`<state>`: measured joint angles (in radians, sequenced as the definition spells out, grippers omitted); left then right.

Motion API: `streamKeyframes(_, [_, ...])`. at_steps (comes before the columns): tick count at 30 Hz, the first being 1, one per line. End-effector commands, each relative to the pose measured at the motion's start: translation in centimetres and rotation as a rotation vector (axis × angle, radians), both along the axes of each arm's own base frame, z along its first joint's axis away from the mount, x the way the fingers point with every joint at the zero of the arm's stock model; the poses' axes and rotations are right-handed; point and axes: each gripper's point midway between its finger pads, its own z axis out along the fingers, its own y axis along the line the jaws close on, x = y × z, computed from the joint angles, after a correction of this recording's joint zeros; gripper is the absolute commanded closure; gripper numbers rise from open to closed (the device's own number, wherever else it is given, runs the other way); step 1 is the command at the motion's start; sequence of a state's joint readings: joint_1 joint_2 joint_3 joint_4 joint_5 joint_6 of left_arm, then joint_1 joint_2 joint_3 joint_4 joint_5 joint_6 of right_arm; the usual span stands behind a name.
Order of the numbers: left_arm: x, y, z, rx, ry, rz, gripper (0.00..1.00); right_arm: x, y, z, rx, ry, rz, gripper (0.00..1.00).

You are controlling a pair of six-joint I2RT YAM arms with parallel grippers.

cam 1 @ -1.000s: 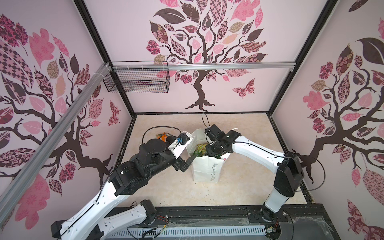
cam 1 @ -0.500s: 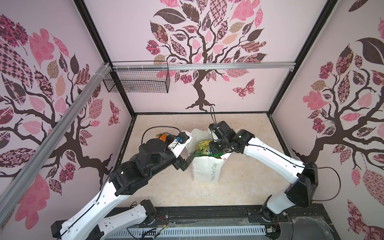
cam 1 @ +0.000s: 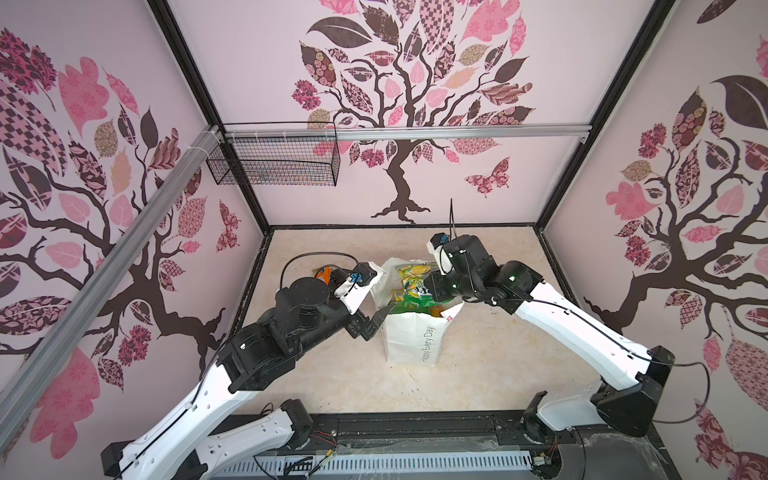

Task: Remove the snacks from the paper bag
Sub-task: 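Grasp the green Fox's Spring Tea packet and lift it out with the right gripper, then grasp the green packet with the left gripper from the right gripper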

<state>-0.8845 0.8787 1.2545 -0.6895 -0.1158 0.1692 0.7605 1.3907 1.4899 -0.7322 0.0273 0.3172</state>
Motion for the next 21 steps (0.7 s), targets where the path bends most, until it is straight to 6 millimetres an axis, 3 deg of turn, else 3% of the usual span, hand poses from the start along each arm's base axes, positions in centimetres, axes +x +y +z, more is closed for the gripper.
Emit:
streamKeyframes(1, [0.0, 0.0, 0.6, -0.043, -0.004, 0.009, 0.07, -0.4, -0.3, 6.8, 0.143, -0.133, -0.005, 0.99])
streamKeyframes(13, [1.3, 0.9, 5.1, -0.236, -0.014, 0.126, 0.04, -2.7, -1.7, 14.1, 0.34, -0.294, 0.016, 1.0])
streamKeyframes(21, [4.5, 0.7, 7.7, -0.429, 0.134, 0.189, 0.03, -5.1, -2.4, 18.4, 0.49, -0.428, 0.083, 1.0])
